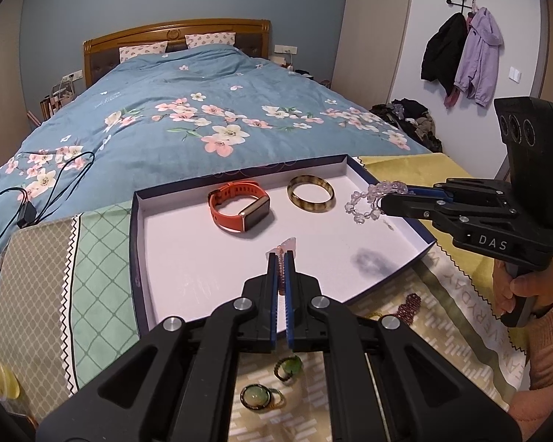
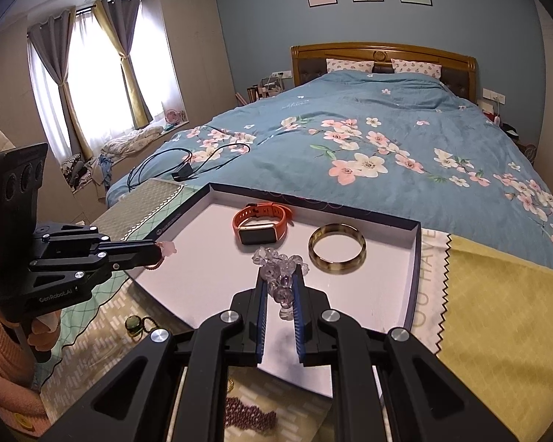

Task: Organize jewelry
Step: 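Release the pink ring into the box with the left tool while the right releases the bracelet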

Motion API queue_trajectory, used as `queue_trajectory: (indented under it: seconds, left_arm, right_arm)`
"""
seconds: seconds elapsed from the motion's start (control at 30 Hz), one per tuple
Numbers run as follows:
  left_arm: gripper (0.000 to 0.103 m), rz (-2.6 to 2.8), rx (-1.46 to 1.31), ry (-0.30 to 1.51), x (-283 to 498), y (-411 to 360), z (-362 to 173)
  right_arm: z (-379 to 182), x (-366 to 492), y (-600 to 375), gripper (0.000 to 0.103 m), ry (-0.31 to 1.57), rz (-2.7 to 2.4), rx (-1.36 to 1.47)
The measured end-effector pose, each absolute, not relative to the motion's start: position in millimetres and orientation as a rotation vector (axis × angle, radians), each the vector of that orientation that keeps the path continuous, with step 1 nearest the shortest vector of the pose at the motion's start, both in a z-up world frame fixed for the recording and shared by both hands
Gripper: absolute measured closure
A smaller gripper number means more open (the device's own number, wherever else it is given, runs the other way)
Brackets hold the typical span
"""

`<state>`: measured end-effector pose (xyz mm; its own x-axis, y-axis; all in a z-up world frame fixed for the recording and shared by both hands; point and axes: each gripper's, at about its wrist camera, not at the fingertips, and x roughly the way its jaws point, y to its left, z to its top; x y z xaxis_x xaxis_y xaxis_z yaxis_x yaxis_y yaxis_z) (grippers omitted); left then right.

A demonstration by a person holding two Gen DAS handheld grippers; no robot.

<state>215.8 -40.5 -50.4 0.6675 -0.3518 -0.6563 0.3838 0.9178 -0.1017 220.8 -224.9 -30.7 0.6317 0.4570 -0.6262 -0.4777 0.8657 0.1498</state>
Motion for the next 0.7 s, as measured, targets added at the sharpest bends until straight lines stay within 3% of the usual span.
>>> queue_trajectory:
  seconds: [0.7]
  left_arm:
    - [0.100,-0.386,0.076,0.787,256,-45,-66]
  right_arm:
    - [-51,258,-212,0.092,0.789,0.532,-0.026]
